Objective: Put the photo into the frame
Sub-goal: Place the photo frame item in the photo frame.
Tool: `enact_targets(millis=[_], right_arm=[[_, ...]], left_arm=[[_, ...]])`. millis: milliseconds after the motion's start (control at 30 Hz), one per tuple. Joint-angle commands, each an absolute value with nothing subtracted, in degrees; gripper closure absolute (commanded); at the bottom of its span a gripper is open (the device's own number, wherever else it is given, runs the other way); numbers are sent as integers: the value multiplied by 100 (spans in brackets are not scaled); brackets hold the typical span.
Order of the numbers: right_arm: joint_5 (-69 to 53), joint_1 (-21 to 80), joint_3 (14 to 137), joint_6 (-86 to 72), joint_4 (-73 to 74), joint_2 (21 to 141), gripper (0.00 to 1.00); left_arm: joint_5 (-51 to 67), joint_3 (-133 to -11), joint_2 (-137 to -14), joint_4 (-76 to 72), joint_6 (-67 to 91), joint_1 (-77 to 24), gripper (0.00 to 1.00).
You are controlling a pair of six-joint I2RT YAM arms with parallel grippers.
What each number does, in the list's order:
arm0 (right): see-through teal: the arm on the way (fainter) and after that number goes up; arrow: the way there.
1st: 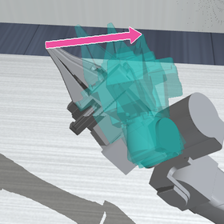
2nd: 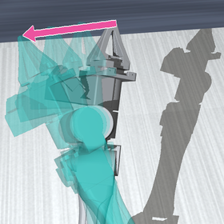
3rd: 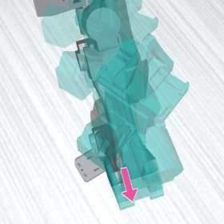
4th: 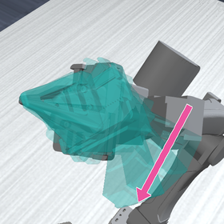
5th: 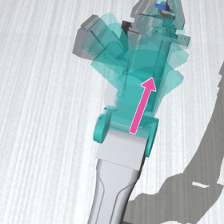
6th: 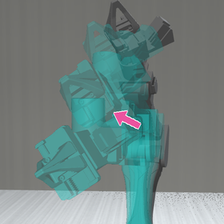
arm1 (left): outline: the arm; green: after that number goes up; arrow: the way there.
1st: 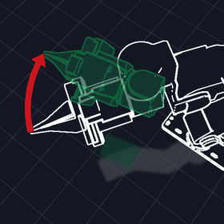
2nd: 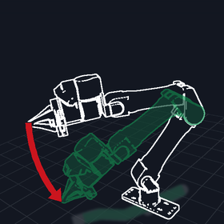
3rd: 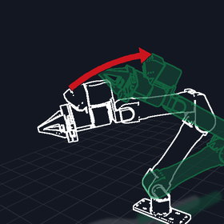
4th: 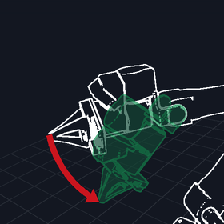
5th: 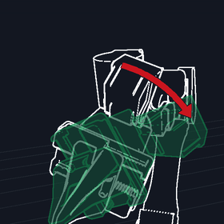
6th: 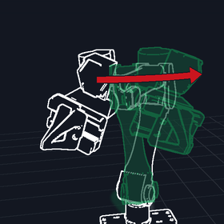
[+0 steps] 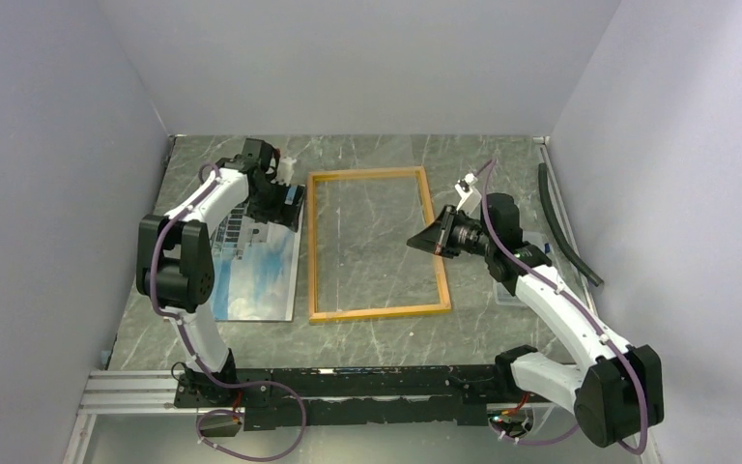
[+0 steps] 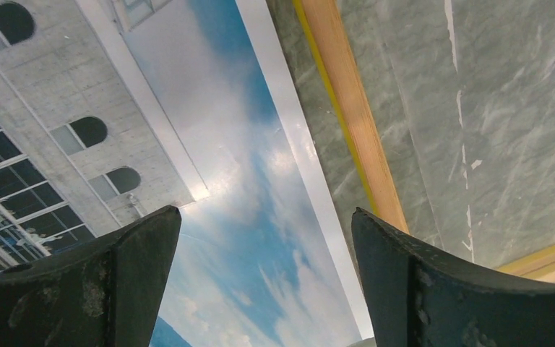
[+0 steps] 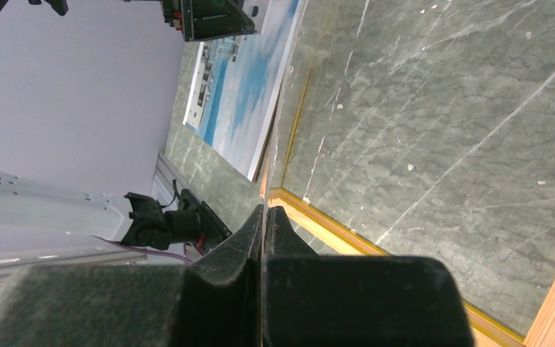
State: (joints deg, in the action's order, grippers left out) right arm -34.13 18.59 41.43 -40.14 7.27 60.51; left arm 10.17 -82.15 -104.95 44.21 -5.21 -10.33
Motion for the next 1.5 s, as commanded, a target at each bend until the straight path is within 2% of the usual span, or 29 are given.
enact_targets(millis=[0, 400, 567, 767, 967, 1067, 1167, 1467], right_arm=[[-3474, 1881, 4544, -3882, 575, 6152, 100], [-3327, 1878, 4862, -3806, 1058, 6475, 100], [-3198, 1872, 4726, -3837, 1077, 6458, 100], [-3097, 1842, 4685, -3793, 1185, 6525, 100], [-3142, 1751, 4739, -3808, 1154, 6689, 100], [-3132, 1723, 4761, -3815, 1130, 6764, 100], [-3131, 1697, 4697, -3856, 1113, 6889, 100], [-2996, 1691, 4362, -3931, 872, 6839, 100]], left_arm=[[1386, -7989, -10457, 4179, -439, -1055, 6], [2066, -7553, -10508, 3642, -507, -1055, 6], [2128, -7462, -10583, 3504, -527, -1055, 14], [2155, -7385, -10547, 3382, -535, -1154, 28], [2234, -7423, -10576, 3390, -435, -1202, 30], [2321, -7494, -10634, 3423, -424, -1230, 24], [2303, -7513, -10678, 3410, -475, -1239, 23], [2275, -7439, -10810, 3347, -415, -1240, 28]])
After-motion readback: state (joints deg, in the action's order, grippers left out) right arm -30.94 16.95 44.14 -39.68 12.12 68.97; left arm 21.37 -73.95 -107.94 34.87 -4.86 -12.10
